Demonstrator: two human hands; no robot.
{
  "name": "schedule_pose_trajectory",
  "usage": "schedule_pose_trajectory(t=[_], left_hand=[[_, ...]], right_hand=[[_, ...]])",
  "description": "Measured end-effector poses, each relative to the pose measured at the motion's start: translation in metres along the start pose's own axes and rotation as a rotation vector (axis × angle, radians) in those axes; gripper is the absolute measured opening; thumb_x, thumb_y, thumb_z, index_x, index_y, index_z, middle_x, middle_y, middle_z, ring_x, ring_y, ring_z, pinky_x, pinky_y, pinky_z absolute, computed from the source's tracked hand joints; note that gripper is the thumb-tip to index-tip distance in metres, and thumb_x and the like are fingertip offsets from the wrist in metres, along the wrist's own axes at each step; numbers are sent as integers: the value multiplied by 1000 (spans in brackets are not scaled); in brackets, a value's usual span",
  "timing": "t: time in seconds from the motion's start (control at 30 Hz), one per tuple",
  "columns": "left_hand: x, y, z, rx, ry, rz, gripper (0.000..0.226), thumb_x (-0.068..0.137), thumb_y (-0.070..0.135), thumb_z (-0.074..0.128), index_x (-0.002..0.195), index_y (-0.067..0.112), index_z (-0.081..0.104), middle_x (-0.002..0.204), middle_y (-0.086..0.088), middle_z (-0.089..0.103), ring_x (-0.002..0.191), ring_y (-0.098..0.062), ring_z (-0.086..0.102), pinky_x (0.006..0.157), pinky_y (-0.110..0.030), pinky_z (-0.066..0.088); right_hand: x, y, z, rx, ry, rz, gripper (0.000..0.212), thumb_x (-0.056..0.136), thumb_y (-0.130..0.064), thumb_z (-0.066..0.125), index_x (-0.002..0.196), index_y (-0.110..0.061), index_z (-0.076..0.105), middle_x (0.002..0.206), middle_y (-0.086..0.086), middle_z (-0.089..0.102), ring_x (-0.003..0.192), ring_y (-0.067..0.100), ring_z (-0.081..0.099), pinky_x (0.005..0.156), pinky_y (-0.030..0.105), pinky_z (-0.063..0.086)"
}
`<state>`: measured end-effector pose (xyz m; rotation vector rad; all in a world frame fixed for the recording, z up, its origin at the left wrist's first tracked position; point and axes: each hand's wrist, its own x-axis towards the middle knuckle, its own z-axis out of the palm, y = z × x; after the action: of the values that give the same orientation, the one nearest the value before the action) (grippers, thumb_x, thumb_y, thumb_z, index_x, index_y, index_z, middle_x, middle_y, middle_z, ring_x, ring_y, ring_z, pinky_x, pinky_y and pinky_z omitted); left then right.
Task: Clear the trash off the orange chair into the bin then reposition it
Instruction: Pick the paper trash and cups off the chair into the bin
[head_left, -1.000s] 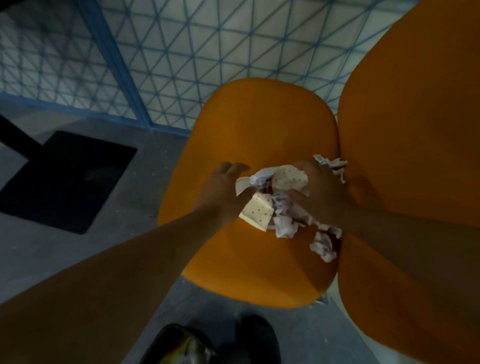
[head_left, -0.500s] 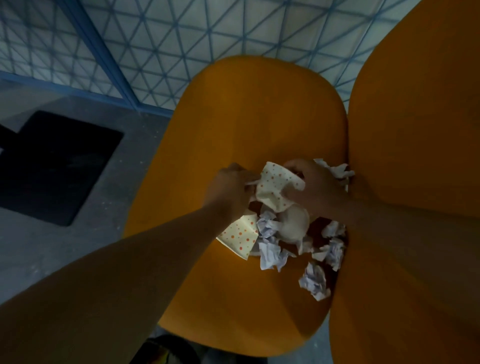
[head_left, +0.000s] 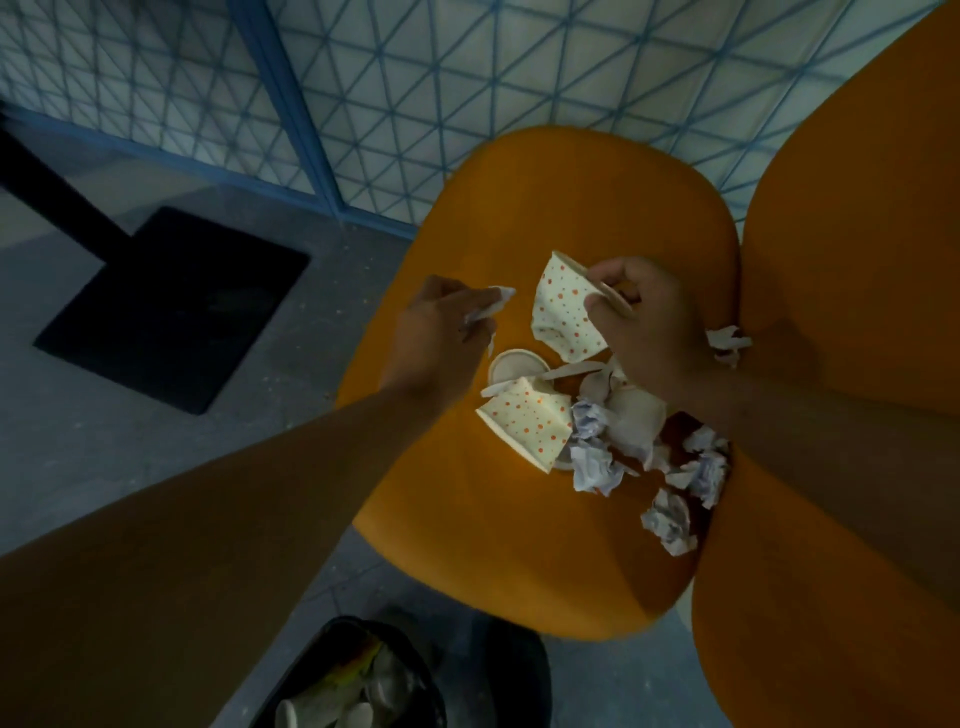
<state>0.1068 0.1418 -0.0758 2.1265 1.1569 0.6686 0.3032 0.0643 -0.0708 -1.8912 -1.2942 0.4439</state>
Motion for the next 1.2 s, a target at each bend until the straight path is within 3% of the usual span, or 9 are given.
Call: schedule_pose_trajectory(t=[0.1,0.2,0.27,0.43,0.57,0.77,0.93,1.07,1.2], left_hand=[[-38,-11,-28,12,42,-30,32,90,16,62,119,30,66,125,-3,45,102,-12,52,84,-17,48],[-97,-26,-65,5,80,-18,36,87,10,64,119,27,67,116,-2,43,94,-11,49,76,-2,39],[-140,-36,-89,-3,84,-26,39,86,5,63,118,26,67,109,-2,44,84,-10,49,70,1,36],[-243,-61,-131,49,-23,-219,39,89,9,58,125,23,62,112,-3,49,76,-11,52,67,-11,42],[-317,-89,-136,77,-32,-265,40,84,13,65,123,19,60,112,-4,56,91,-16,57,79,-29,52],[-395,-146,-90,64,-112,-423,27,83,21,68,107,21,55,104,0,59,89,-18,59,73,-33,53],[-410,-192,-35,70,-113,-409,19,85,20,64,94,18,48,89,-2,59,75,-21,58,57,-31,45],[-401,-225,2,118,-132,-289,14,88,15,60,101,11,58,101,-10,61,84,-30,61,69,-39,53],[-398,-259,27,196,-286,-324,26,92,17,55,116,20,64,119,-4,63,102,-25,63,86,-39,53]], right_hand=[[-32,-36,16,16,-41,-89,20,92,-12,60,112,-10,60,115,11,61,97,26,60,76,37,52],[-79,-79,36,39,-66,-163,17,87,-12,60,104,-10,62,108,6,60,92,18,58,69,18,46],[-115,-102,50,60,-97,-203,21,82,-16,57,101,-9,63,100,1,58,88,14,55,68,19,40],[-223,-130,99,76,-329,-240,19,87,-17,57,106,-14,60,103,-7,51,82,0,42,69,9,33],[-292,-127,139,59,-387,-268,19,88,-16,57,106,-15,60,103,-9,52,85,4,46,71,29,39],[-347,-99,193,68,-330,-246,23,83,-27,48,101,-17,58,102,-8,52,91,7,53,71,24,43],[-369,-49,240,-11,-307,-246,22,81,-20,54,102,-15,57,106,0,53,89,22,58,65,43,52],[-384,-9,271,-130,-378,-285,27,79,-12,63,106,-9,59,107,9,55,90,29,58,61,36,50],[-393,30,293,-370,-557,-243,42,85,-12,64,125,-8,53,122,12,48,110,33,48,73,42,52]])
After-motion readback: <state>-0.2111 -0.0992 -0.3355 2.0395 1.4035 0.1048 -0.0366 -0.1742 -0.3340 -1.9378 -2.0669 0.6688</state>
